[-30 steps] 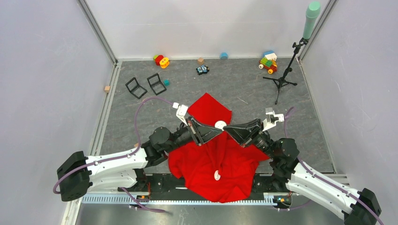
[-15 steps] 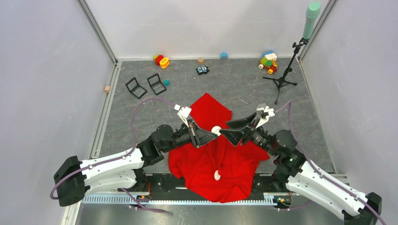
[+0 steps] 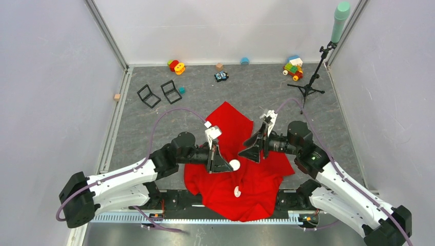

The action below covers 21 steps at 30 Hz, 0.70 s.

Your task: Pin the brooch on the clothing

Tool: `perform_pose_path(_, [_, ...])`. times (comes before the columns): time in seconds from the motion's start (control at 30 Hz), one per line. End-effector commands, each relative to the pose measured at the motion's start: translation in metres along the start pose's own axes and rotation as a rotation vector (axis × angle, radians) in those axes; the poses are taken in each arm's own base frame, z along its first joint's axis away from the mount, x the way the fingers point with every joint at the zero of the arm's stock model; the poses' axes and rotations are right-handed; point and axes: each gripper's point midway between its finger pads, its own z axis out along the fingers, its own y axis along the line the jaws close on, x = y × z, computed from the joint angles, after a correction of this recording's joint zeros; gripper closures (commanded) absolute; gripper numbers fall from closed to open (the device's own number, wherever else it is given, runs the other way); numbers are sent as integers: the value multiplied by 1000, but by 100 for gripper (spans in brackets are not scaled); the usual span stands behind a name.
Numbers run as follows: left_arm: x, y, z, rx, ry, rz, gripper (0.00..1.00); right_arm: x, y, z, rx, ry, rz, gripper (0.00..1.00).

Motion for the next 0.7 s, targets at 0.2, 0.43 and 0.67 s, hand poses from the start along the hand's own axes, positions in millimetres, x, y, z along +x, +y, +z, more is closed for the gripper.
perform_pose_path(0.2, [12,-22,0,132,159,79,98,23,53,-4,-332,69,32,41])
perform_pose_path(0.43, [12,-25,4,157,170,71,98,38,58,6,-344,123,34,46])
perform_pose_path(0.67, [12,-26,4,163,167,73,98,48,57,12,-342,155,43,54])
